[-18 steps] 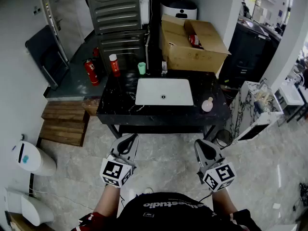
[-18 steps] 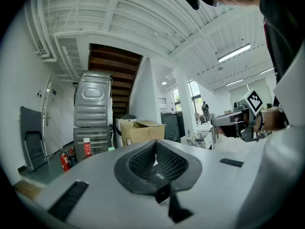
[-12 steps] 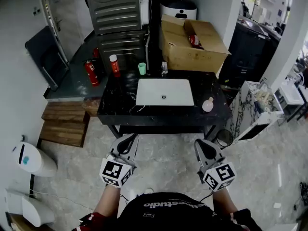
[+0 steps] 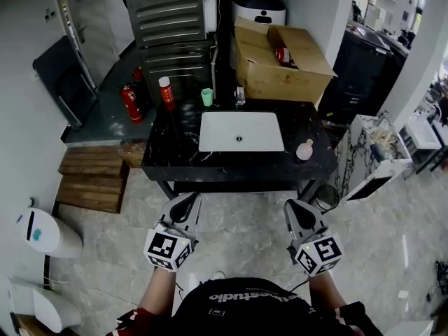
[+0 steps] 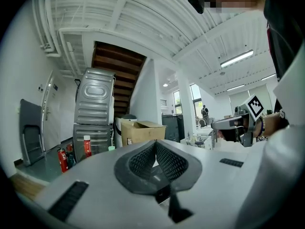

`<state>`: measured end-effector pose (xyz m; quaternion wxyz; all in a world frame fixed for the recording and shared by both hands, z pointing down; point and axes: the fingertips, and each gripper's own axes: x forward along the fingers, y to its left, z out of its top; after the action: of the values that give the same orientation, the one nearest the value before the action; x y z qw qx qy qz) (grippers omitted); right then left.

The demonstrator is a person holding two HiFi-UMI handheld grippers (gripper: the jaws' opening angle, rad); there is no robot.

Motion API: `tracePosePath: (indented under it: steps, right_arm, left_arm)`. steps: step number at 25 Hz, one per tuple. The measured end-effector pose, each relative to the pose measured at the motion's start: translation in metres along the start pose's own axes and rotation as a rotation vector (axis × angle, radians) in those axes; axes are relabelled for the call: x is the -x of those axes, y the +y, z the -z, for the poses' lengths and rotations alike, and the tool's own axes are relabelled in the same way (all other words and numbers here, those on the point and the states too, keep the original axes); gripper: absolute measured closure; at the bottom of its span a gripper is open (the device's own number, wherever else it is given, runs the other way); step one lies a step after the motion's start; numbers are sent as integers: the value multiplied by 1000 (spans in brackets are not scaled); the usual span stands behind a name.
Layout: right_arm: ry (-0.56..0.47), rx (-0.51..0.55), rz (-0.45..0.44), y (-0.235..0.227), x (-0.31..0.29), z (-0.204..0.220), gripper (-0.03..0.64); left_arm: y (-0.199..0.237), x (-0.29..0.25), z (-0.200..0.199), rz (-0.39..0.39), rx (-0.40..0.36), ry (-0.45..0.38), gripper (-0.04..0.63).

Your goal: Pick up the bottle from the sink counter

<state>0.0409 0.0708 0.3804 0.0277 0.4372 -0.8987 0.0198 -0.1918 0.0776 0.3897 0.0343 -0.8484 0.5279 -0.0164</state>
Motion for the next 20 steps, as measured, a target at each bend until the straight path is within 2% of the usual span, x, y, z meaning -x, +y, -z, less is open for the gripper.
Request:
tracePosePath:
  steps: [13,20]
  right_arm:
    - [18,-35,56,24,-30,19,577]
    - [34,-46,49,-9,-64,33,577]
  left_arm:
    - [42,-5,24,59,39,11,580]
    - [53,-59,46,89,59,35,580]
